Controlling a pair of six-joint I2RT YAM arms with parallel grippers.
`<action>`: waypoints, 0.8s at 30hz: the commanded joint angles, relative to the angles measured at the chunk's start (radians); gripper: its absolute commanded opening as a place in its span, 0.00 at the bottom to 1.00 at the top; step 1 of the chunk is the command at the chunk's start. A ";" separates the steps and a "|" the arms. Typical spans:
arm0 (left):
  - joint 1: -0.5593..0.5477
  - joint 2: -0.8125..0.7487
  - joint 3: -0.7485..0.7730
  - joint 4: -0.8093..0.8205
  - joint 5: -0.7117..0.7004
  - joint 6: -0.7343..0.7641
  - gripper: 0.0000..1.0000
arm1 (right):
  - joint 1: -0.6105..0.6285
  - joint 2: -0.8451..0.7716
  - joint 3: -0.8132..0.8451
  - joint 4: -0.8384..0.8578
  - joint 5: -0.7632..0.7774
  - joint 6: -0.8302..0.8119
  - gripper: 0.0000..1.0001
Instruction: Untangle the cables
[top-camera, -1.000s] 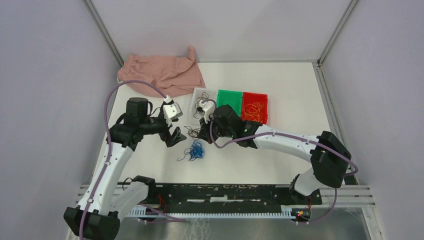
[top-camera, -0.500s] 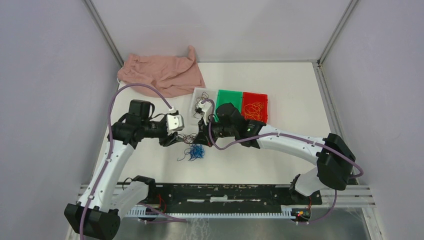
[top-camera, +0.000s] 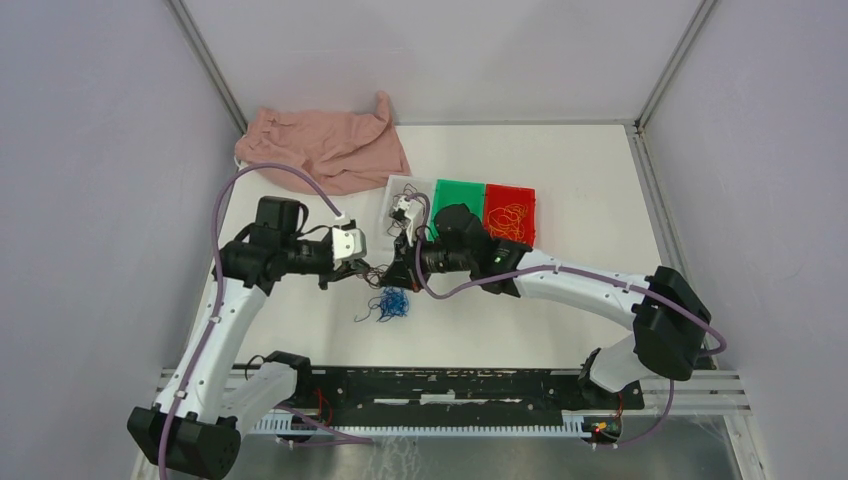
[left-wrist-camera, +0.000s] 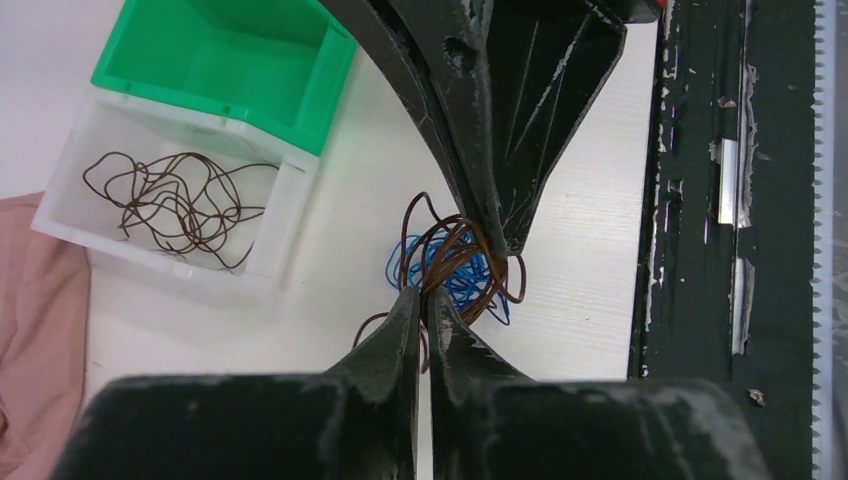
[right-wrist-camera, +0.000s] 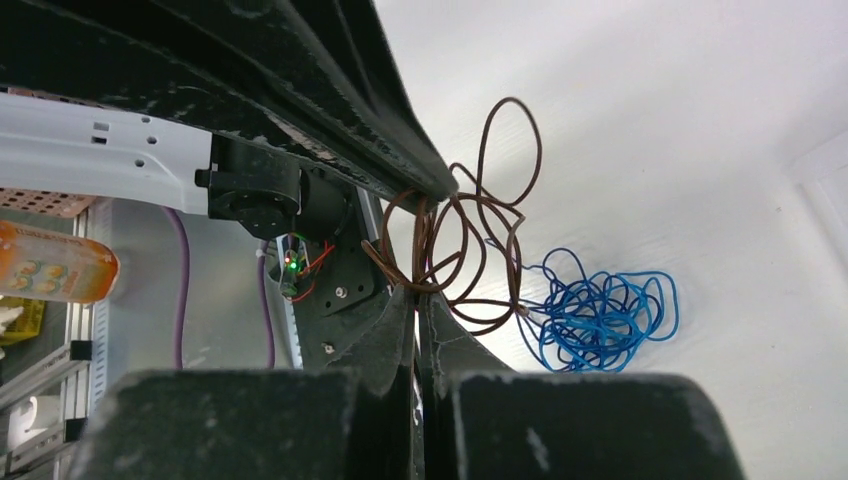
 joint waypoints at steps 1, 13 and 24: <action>-0.005 -0.027 0.047 0.022 0.060 -0.027 0.04 | -0.035 -0.045 -0.043 0.142 0.002 0.073 0.05; -0.005 -0.150 0.005 0.324 -0.043 -0.319 0.03 | -0.183 -0.240 -0.199 0.134 0.102 0.127 0.31; -0.012 -0.114 0.025 0.343 -0.006 -0.513 0.03 | -0.151 -0.290 -0.151 0.266 0.098 0.087 0.58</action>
